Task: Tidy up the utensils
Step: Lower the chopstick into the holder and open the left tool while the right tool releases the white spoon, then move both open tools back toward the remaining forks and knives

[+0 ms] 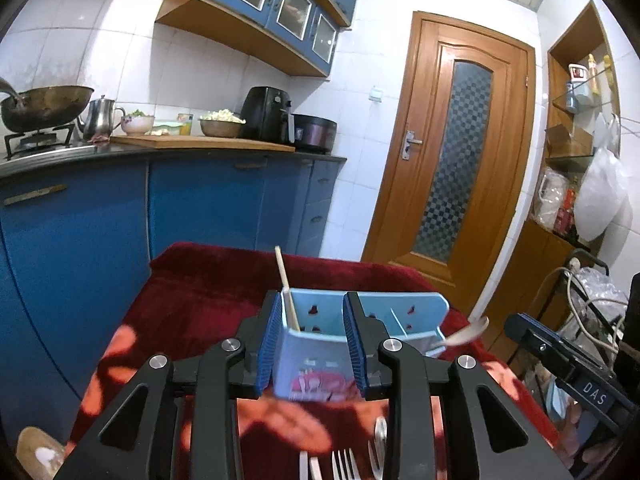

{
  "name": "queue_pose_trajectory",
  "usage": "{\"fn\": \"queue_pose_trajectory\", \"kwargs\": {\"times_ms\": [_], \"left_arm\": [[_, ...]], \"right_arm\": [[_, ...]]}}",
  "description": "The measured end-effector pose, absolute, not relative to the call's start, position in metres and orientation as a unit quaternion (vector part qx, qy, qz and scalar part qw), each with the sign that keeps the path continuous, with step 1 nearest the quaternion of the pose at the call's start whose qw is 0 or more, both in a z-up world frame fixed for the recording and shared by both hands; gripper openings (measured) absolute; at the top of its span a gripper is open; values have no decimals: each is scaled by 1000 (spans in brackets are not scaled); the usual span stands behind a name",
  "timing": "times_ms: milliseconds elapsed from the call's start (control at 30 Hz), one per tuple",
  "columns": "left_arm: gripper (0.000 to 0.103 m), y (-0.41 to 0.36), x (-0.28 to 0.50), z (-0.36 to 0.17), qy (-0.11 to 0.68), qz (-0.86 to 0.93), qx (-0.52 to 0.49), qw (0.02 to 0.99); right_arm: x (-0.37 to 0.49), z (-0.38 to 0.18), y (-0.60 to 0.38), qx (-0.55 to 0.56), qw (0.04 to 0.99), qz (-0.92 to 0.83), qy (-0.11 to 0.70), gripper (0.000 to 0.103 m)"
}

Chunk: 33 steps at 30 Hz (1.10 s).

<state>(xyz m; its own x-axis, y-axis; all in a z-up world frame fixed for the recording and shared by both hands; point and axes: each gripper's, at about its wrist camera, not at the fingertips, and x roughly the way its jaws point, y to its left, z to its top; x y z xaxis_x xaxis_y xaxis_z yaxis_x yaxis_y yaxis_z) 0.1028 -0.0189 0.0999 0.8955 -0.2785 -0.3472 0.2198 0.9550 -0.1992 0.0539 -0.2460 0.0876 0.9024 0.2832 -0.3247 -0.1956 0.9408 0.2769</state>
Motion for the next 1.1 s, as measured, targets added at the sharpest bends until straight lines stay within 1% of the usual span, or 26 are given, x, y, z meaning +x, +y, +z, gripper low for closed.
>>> {"fn": "queue_pose_trajectory", "kwargs": {"times_ms": [300, 1100], "left_arm": [[32, -13, 79, 80, 234, -126, -75, 961], [32, -22, 90, 27, 369, -125, -36, 920]], "right_arm": [[34, 59, -250, 140, 958, 114, 224, 38], [21, 15, -264, 156, 936, 88, 304, 39]]}}
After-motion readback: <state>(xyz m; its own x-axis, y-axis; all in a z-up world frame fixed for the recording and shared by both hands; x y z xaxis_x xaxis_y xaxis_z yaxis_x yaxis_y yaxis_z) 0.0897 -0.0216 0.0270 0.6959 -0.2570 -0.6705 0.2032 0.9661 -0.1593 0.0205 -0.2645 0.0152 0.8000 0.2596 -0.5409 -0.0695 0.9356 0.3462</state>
